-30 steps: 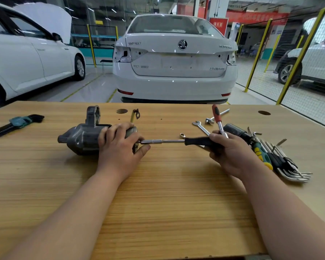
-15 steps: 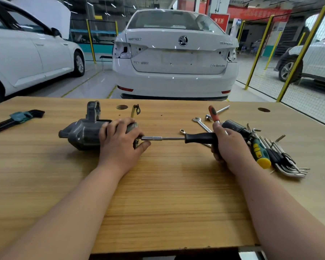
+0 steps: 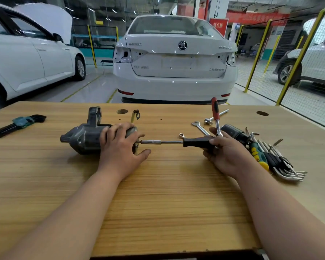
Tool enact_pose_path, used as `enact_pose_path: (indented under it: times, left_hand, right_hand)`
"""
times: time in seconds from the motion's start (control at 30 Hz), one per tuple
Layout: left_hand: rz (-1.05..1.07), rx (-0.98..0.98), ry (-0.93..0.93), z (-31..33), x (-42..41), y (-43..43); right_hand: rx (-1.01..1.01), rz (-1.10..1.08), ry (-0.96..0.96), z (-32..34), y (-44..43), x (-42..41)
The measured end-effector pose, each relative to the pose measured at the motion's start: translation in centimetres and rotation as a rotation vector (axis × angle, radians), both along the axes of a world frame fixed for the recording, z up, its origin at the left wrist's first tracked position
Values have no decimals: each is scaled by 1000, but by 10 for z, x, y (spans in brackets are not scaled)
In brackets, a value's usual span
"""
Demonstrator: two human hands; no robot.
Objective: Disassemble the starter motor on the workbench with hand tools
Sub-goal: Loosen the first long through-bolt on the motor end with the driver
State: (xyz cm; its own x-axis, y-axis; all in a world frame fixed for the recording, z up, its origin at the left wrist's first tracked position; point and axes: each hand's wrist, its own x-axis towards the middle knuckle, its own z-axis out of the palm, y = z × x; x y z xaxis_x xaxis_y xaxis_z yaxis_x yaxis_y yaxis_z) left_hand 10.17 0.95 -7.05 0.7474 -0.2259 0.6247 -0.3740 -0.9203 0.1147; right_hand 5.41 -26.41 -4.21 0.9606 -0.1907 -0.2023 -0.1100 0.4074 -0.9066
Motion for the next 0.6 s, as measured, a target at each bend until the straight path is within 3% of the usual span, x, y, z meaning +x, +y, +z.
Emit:
enact_pose_path:
  times: [0.07, 0.13, 0.27, 0.3, 0.43, 0.6]
  left_hand:
    - [-12, -12, -4, 0, 0, 0]
    - [-19, -23, -8, 0, 0, 1]
    - [-21, -27, -2, 0, 1, 1]
    - [-21, -27, 0, -1, 1, 0]
    - [-22, -28, -8, -1, 0, 0]
    - [-25, -27, -7, 0, -1, 0]
  right_hand:
    - [23, -26, -6, 0, 0, 1]
    - [-79, -56, -16, 0, 4, 1]
    - [-773, -158, -6, -7, 4, 3]
    - [-865, -173, -10, -9, 3, 3]
    - [-961, -187, -44, -11, -1, 3]
    - [-794, -132, -141, -8, -4, 0]
